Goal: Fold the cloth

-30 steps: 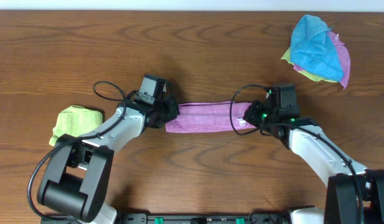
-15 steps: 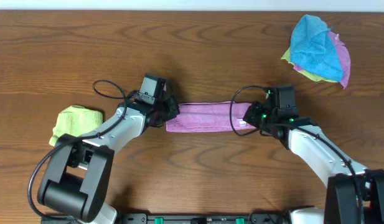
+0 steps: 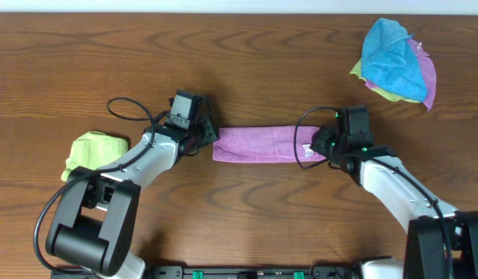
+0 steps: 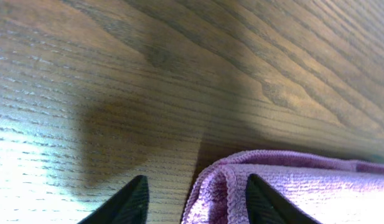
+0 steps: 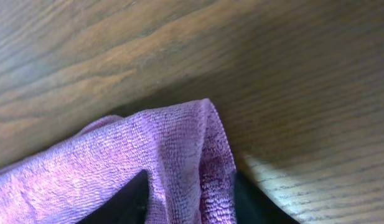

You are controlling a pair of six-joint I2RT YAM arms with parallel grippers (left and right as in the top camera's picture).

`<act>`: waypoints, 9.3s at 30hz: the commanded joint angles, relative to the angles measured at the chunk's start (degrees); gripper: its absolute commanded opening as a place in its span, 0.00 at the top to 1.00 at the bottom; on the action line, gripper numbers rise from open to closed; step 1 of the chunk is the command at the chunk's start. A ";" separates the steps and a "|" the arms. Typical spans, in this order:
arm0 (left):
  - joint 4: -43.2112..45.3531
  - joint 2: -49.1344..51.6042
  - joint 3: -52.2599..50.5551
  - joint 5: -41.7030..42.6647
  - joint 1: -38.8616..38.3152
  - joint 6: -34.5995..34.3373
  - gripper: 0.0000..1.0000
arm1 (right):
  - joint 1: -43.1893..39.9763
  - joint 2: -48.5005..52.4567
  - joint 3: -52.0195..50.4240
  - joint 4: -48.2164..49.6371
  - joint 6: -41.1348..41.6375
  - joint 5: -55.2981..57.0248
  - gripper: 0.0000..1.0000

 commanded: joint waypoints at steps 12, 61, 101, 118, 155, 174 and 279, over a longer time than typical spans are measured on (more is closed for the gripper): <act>-7.04 -3.58 3.19 -0.83 2.01 1.64 0.05 | -0.74 -10.64 1.66 -12.48 4.22 0.94 0.17; -21.05 -11.02 5.35 12.81 3.06 22.82 0.05 | -16.22 -1.42 -22.45 23.39 8.48 -26.49 0.24; -23.23 -10.43 11.74 9.20 2.64 14.88 0.94 | -13.27 9.70 -22.45 34.16 11.72 -23.93 0.99; -30.38 6.60 24.39 7.15 -2.25 13.27 0.94 | -12.46 9.68 -22.45 32.85 11.74 -24.00 0.99; -30.84 17.51 24.48 0.50 -7.91 13.09 0.94 | -3.89 -0.96 -14.05 20.52 9.35 -21.44 0.99; -31.04 17.51 24.48 0.74 -8.24 13.07 0.94 | 0.00 -9.49 -6.25 14.16 8.79 -20.35 0.99; -56.83 6.56 44.00 -6.95 8.33 21.27 0.94 | 37.09 17.75 16.46 13.20 7.76 -6.75 0.99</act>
